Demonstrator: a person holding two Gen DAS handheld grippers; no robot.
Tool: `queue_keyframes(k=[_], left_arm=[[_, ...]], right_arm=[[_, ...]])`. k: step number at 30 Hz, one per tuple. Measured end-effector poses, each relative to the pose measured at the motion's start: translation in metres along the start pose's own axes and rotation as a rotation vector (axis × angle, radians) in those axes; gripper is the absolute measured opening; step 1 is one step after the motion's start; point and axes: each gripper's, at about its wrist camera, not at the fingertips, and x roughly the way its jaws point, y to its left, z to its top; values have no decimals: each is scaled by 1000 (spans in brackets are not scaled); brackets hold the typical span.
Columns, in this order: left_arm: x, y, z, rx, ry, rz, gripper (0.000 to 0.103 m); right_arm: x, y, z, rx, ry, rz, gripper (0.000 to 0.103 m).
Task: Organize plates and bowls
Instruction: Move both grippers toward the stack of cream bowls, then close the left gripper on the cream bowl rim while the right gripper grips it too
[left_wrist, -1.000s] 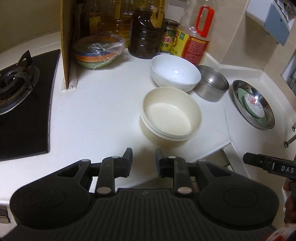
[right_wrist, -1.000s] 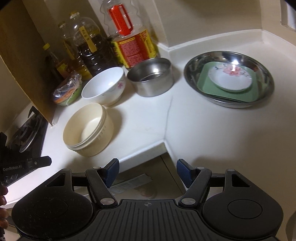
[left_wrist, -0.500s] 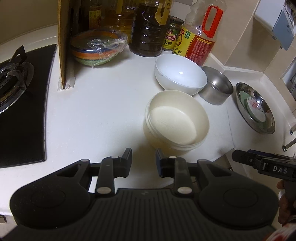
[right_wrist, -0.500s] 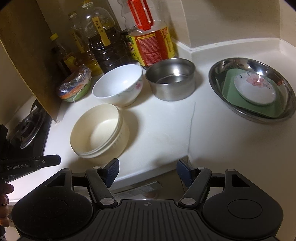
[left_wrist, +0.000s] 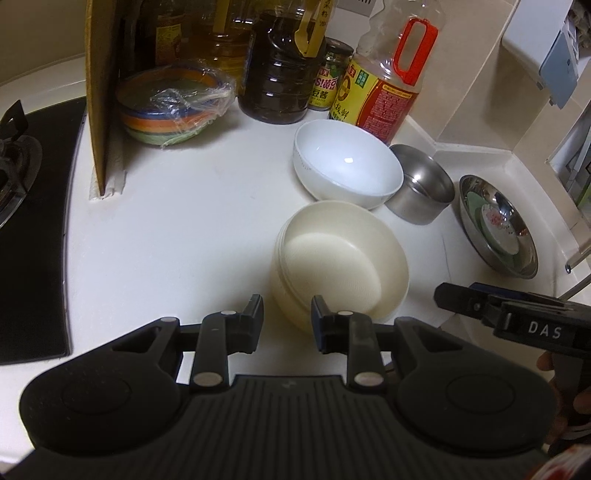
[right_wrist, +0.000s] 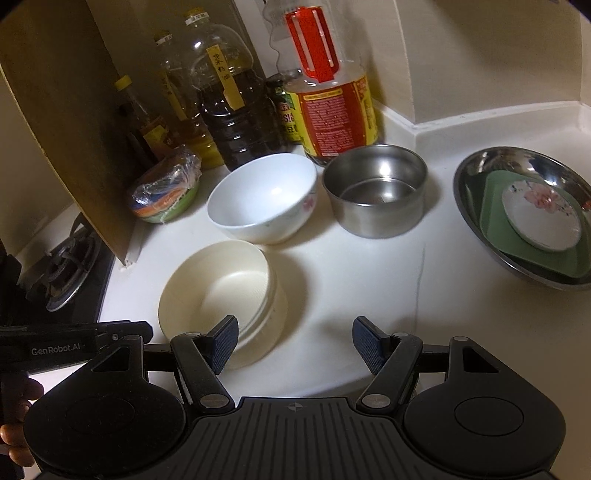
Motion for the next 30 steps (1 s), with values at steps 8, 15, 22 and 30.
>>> queue_keyframes(k=[8, 15, 22, 30], left_arm=[[17, 0, 13, 11, -3, -17, 25], [38, 1, 23, 20, 6, -8, 25], [51, -2, 25, 46, 32, -6, 24], [55, -1, 24, 73, 45, -20, 24]], right_arm=[[19, 9, 6, 13, 5, 11, 56], [39, 12, 7, 32, 24, 4, 47], [49, 14, 5, 45, 40, -8, 37], [50, 18, 5, 42, 39, 0, 24]])
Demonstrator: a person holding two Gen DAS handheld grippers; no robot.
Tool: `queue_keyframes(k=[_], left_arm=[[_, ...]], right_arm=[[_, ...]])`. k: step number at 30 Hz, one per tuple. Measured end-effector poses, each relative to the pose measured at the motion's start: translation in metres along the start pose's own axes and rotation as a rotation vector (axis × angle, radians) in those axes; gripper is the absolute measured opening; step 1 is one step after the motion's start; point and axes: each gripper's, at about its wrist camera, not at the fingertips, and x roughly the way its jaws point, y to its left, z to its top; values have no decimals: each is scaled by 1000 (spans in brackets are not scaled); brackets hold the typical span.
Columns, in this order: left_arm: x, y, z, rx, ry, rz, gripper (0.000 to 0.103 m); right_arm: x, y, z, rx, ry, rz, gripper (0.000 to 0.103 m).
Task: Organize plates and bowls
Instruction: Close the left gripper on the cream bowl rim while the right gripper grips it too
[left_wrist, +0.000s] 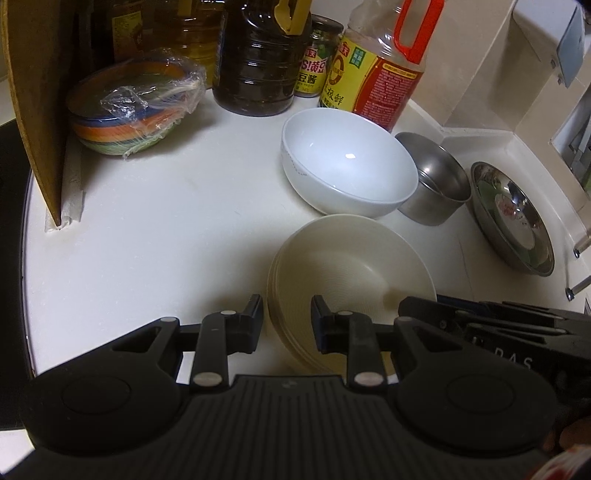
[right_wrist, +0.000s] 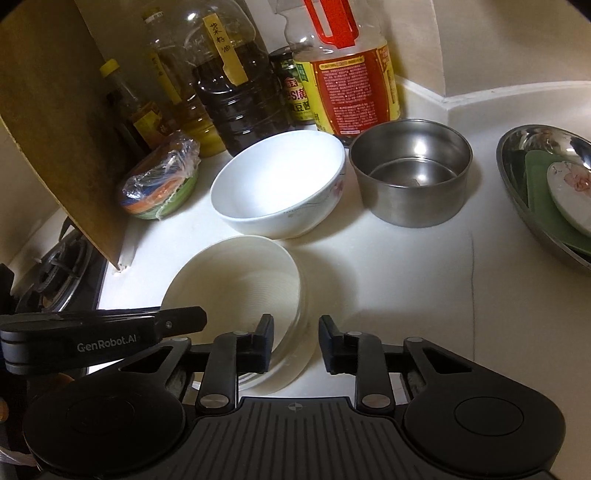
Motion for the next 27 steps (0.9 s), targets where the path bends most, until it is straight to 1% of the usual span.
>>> queue_keyframes(k=[2, 5, 12, 20, 27], left_arm=[[0, 0, -1, 12, 0, 1, 24], [2, 0, -1, 18, 4, -6, 21], [-2, -3, -4, 43, -1, -15, 20], [-15, -6, -4, 64, -21, -21, 21], [-26, -11, -1, 76, -48, -45, 21]], right_arm=[[0, 2, 0, -9, -1, -3, 22], [1, 5, 1, -24, -1, -14, 21], [-2, 7, 0, -24, 4, -31, 19], [-13, 11, -2, -27, -13, -30, 18], [-27, 12, -2, -33, -35, -35, 18]])
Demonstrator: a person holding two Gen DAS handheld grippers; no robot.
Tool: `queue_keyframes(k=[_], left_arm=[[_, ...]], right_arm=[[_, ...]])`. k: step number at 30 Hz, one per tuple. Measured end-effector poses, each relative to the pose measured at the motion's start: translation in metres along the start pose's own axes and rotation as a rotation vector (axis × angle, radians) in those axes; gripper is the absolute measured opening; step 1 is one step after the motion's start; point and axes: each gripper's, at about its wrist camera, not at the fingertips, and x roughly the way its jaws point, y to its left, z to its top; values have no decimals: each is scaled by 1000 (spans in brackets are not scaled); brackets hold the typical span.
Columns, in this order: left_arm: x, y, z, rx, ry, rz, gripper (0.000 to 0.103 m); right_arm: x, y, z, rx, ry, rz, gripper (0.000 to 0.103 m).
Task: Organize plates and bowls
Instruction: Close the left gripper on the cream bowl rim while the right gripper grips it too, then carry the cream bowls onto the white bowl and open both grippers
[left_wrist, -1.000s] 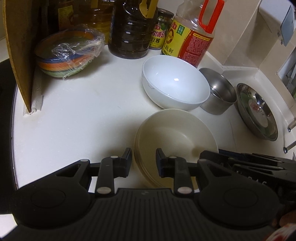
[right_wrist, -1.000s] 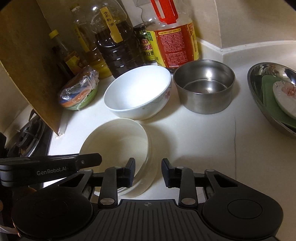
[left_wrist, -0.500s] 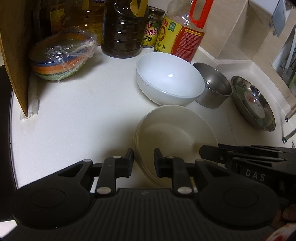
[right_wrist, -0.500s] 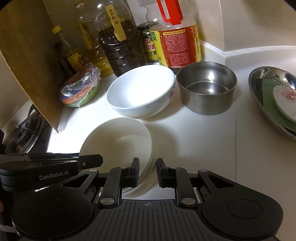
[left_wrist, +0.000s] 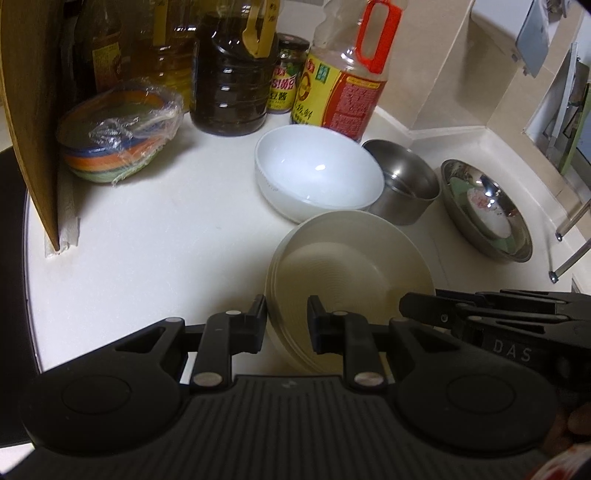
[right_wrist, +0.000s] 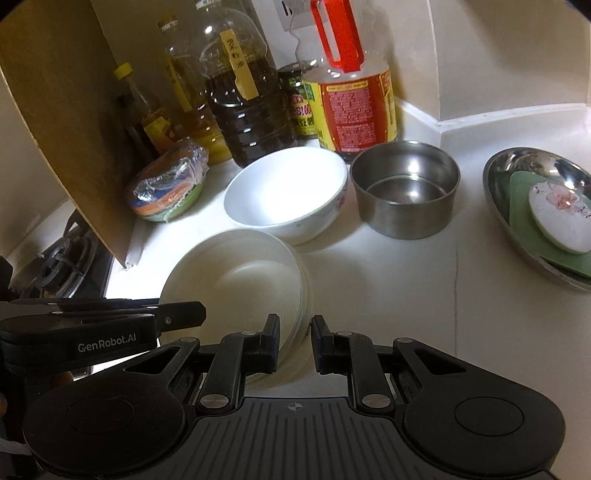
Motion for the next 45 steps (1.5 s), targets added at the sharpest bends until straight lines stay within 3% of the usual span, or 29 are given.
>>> queue_keyframes(k=[21, 36, 45], left_arm=[[-33, -17, 28, 82, -115, -17, 21], [-14, -34, 75, 9, -187, 50, 21], [14, -28, 106, -25, -167, 77, 21]], right_arm=[[-38, 5, 16, 35, -95, 13, 18], [-23, -27, 90, -11, -102, 80, 18], [15, -36, 126, 11, -56, 86, 18]])
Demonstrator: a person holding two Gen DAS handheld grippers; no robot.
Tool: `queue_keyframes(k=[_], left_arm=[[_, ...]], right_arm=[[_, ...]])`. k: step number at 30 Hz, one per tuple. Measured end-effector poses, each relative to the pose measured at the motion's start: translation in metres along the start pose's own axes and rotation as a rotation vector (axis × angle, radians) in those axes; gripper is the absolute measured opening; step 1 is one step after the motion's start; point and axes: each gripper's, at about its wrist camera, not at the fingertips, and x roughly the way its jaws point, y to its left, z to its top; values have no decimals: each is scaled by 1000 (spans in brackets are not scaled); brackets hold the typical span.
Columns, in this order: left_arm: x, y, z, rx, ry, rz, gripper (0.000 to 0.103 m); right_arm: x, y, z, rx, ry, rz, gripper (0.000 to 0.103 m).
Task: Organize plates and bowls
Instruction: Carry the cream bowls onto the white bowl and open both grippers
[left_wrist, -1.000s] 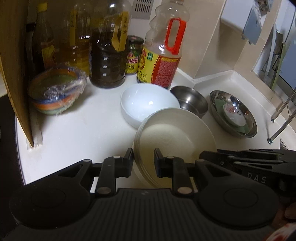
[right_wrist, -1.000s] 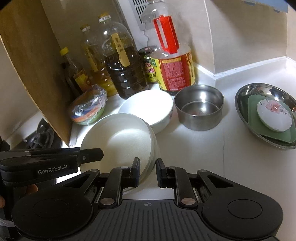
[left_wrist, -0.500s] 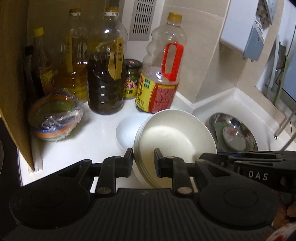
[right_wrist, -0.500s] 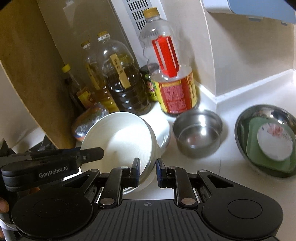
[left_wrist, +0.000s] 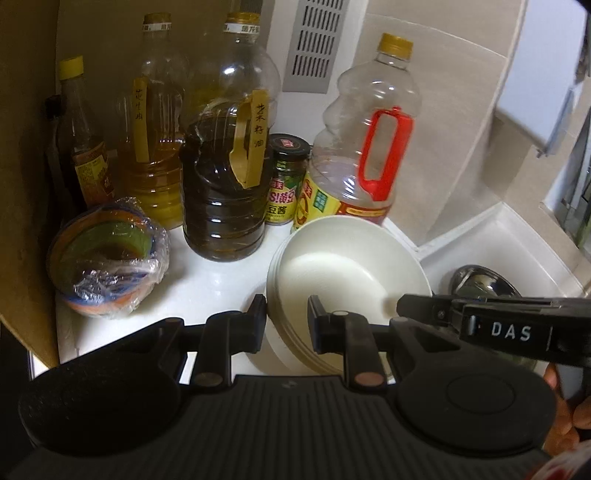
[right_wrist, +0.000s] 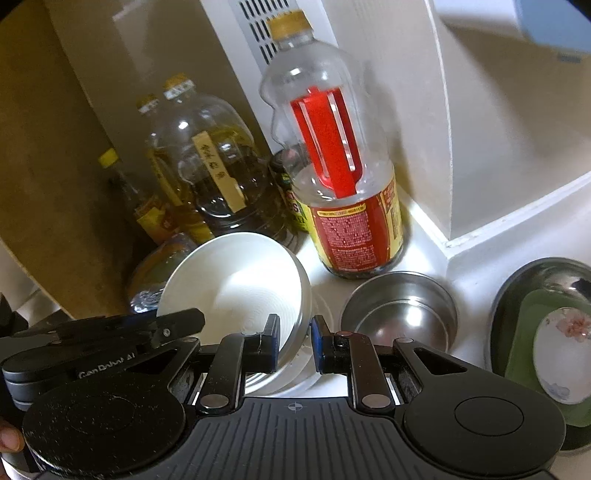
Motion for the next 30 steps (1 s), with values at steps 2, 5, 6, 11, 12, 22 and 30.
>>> queue_keyframes(k=[2, 5, 6, 11, 12, 22, 30], left_arm=[[7, 2, 5, -4, 7, 5, 21], [15, 3, 8, -2, 21, 13, 21], [17, 3, 9, -1, 25, 14, 21], [26, 7, 7, -11, 54, 14, 21], [27, 7, 6, -12, 58, 14, 21], [39, 13, 1, -42, 102, -3, 21], [46, 16, -2, -54, 124, -3, 21]], right_arm=[[9, -3, 3, 12, 23, 0, 18], [20, -7, 5, 27, 55, 0, 18], [22, -7, 5, 32, 63, 0, 18], [30, -10, 4, 45, 92, -4, 18], [31, -10, 4, 46, 96, -5, 18], [39, -13, 4, 56, 118, -18, 18], [45, -13, 3, 61, 130, -23, 18]])
